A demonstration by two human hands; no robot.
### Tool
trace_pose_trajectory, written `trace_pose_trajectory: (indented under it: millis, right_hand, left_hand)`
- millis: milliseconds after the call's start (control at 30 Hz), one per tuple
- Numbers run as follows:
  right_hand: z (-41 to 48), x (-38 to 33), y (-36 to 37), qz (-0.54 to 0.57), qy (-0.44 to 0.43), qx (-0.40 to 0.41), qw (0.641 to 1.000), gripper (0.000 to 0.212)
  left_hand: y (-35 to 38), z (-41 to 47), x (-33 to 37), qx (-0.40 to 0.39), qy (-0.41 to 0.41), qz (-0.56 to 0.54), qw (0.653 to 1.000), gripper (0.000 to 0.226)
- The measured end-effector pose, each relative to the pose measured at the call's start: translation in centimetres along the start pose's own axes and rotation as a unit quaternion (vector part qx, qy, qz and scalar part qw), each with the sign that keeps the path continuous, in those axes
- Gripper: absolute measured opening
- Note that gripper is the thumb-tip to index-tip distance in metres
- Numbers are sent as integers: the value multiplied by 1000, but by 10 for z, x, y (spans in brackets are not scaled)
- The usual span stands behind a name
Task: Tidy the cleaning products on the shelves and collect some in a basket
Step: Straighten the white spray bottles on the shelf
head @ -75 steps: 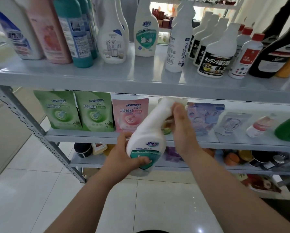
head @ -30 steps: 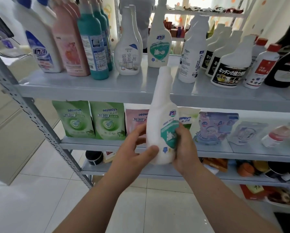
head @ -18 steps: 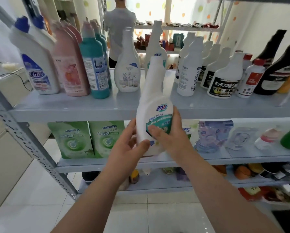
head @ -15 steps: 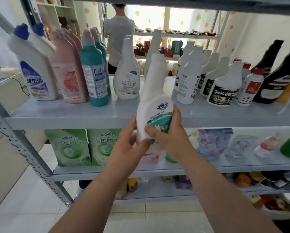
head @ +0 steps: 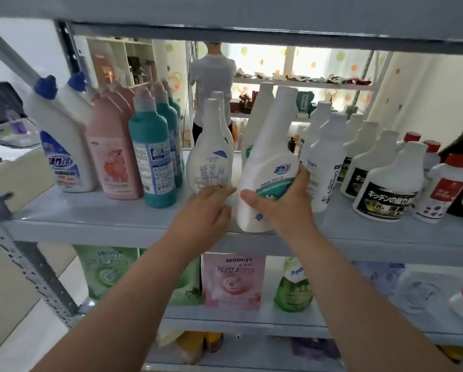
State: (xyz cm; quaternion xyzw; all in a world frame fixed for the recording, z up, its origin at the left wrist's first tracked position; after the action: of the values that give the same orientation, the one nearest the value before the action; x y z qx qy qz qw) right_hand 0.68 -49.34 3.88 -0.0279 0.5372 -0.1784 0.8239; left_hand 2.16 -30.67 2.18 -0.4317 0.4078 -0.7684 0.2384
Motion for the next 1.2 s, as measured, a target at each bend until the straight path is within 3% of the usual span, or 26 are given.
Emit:
trace_pose_trajectory:
  millis: [67,167,300,633,800,933,1067,1200]
  right_hand:
    - [7,5,0,-23,-10,16,1000,91]
    - [17,13,1,-44,-12,32,998,102]
    - [31,21,6,-66,-4,60,996,105]
    - [66,36,21,-135,39,82,987,112]
    - [69,39,24,-139,56,89,985,113]
    - [56,48,29,-153,132,51,978,118]
    - [26,48,26,-299,191,-30,934,108]
    - [-18,32,26,-441,109,-122,882,51]
  left_hand:
    - [10,9,-11,-45,-27,125,991,45]
    - [17,14,-18,-59,-50,199,977,47]
    - [20,10,-22,-46,-64,199,977,61]
    - [24,14,-32,-37,-70,192,978,49]
    - [21,11,-27,-25,-68,185,980,76]
    - [19,11,-28,-42,-75,190,978,81]
    - [17,13,-33,-52,-78,182,979,63]
    - [19,14,-36,-64,-75,186,978,47]
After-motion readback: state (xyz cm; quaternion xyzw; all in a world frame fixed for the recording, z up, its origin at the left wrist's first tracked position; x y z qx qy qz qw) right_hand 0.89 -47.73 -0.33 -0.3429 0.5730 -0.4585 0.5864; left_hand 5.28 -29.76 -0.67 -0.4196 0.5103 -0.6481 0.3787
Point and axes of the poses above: each hand's wrist, its own z-axis towards the middle knuckle, its own y-axis out of the palm, x = y × z, the point moved 7 cm from there along z, towards the middle knuckle, and after that the axes turned 8 degrees about -x, right-handed, at the moved point
